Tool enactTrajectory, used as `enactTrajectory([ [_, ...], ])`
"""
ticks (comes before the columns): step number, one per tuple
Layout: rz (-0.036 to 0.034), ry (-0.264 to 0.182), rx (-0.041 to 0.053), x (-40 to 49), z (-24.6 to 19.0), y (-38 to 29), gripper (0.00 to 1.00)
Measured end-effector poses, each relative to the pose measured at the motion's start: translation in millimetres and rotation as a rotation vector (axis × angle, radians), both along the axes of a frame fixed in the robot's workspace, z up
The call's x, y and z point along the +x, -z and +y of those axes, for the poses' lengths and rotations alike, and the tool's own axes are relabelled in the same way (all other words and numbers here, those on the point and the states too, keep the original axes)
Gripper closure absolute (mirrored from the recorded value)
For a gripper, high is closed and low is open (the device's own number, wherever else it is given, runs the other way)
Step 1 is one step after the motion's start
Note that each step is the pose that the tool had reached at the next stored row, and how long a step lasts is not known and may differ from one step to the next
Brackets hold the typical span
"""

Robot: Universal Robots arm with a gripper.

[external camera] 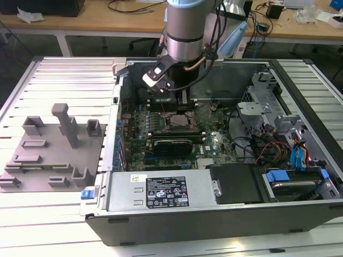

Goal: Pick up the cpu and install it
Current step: 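Place the cpu into insertion slot, then close the cpu cover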

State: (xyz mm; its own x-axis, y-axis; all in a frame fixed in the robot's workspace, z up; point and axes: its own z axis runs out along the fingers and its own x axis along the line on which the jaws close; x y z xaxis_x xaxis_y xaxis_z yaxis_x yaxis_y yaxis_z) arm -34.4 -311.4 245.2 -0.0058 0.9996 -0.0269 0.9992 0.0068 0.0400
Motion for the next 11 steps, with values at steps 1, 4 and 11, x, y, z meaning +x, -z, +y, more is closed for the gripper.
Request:
enactTrajectory([
  [1,-0.0001,0.0,-0.0012,0.0,0.0,-5.1,0.89],
  [4,0.0,0.0,-0.0038,0.0,0.0,-13.8,0.89],
  [11,-0.0001,0.0,-0.004,0.0,0.0,-15.9,0.89],
])
